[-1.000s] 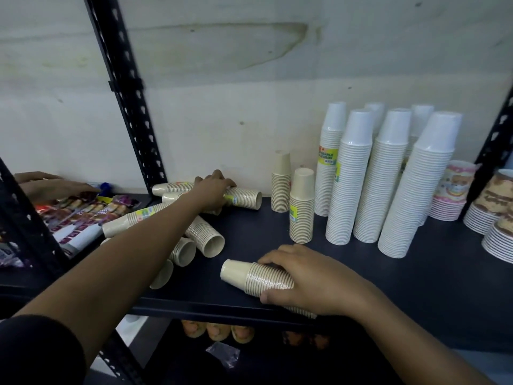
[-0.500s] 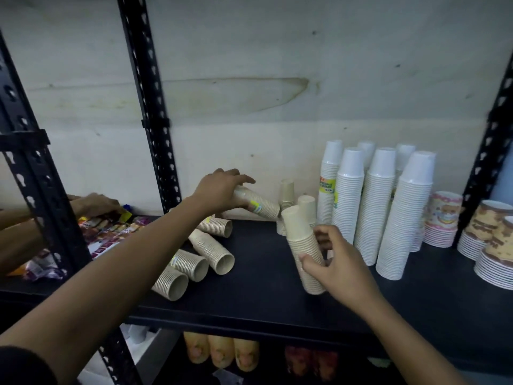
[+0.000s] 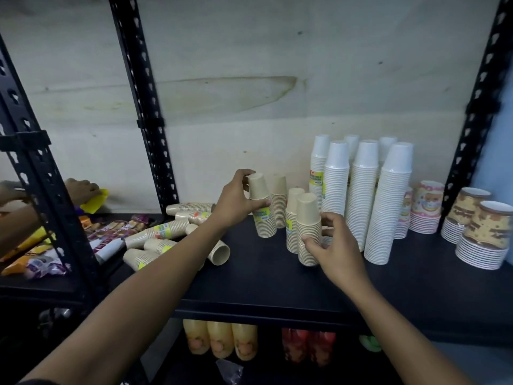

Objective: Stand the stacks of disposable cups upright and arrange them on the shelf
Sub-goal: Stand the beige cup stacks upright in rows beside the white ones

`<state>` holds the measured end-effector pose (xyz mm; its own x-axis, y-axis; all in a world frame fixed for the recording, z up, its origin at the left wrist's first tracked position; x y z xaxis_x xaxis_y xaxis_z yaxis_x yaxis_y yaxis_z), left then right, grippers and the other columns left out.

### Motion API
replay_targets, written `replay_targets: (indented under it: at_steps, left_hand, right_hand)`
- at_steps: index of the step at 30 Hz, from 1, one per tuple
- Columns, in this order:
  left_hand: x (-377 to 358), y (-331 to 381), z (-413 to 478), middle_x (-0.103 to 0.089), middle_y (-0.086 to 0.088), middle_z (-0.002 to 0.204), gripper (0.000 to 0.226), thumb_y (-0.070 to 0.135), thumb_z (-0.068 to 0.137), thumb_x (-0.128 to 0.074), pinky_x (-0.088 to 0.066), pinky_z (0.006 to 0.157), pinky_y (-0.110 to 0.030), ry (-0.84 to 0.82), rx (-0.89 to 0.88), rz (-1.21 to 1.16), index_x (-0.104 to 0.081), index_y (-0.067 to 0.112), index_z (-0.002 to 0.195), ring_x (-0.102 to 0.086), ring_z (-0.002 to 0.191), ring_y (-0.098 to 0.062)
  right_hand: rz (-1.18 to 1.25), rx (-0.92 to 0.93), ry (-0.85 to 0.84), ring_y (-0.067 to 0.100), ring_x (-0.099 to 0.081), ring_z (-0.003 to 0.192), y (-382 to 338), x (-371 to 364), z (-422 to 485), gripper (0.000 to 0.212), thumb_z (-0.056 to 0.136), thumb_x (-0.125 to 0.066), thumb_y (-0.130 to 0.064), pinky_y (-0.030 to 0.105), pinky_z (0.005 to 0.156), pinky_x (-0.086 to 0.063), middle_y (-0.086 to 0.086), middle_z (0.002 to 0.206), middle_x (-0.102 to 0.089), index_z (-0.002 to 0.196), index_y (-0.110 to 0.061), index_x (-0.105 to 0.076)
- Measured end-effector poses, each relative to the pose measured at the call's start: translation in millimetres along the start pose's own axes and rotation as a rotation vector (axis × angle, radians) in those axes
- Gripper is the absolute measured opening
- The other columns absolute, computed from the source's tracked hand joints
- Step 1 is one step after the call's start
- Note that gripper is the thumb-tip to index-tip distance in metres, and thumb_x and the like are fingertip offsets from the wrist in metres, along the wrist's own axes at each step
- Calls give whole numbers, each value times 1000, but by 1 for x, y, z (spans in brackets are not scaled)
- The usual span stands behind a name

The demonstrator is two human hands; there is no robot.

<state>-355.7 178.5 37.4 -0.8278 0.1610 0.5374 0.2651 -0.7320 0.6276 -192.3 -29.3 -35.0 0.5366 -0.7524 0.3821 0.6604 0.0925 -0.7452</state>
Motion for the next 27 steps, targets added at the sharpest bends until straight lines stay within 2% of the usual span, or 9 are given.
replay_targets:
  at_steps: [1,3,10,14,21,24,27]
  left_hand:
    - [-5,-2,-1,-63,7,115,79,34,66,-95,-54,86,-28,2,7,-7,-50,24,130,-61,105,-12]
    - [-13,-5,-4,-62,8,114,78,34,66,-94,-57,89,-35,1,12,-10,-50,24,130,-61,106,-11]
    - [-28,-12,-5,-58,19,105,76,32,69,-94,-57,87,-31,-12,12,5,-51,25,131,-61,103,-10]
    - [-34,-17,-3,-61,11,113,77,30,70,-93,-59,84,-28,-17,13,-17,-51,24,134,-61,105,-10]
    - [-50,-25,-4,-62,2,118,81,26,75,-91,-59,85,-29,-42,11,-64,-48,23,144,-66,100,-14]
    - [-53,-30,-3,-62,5,121,79,30,76,-89,-58,90,-30,-30,17,-73,-50,21,144,-64,105,-11]
    - [-55,-39,-6,-62,6,124,81,26,76,-89,-56,90,-19,-55,34,-95,-49,18,146,-63,109,-8]
  right_hand:
    - [-5,-9,-1,-4,-61,99,3,0,0,55,81,-84,-32,5,73,-45,-12,118,-62,125,-27,-51]
    - [2,-20,8,-6,-60,98,7,0,0,56,81,-84,-31,0,70,-41,-9,119,-62,125,-25,-51]
    - [-3,-19,23,6,-62,105,20,0,0,56,83,-83,-33,-2,72,-40,-9,123,-62,128,-22,-51]
    - [12,-17,22,6,-63,106,25,-2,-1,57,84,-82,-31,-1,76,-43,-6,126,-63,130,-19,-51]
    - [23,-31,4,-27,-53,95,30,-4,-4,61,86,-82,-21,-5,75,-40,-10,119,-61,138,-15,-50]
    - [54,-42,9,-28,-54,95,33,-4,-1,60,85,-82,-19,-4,75,-41,-4,122,-65,136,-14,-51]
    - [79,-54,1,-24,-57,97,36,-5,-5,75,83,-84,-19,-2,76,-43,-3,120,-64,145,-16,-41]
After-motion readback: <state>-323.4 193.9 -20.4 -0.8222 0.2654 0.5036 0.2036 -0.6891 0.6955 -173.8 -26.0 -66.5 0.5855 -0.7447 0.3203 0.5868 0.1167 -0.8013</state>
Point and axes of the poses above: each hand's wrist, its own z-axis towards the middle knuckle, its own x-axis out of the back of the hand, y = z × x, the point moved 6 cm from there along z, towards the middle knuckle
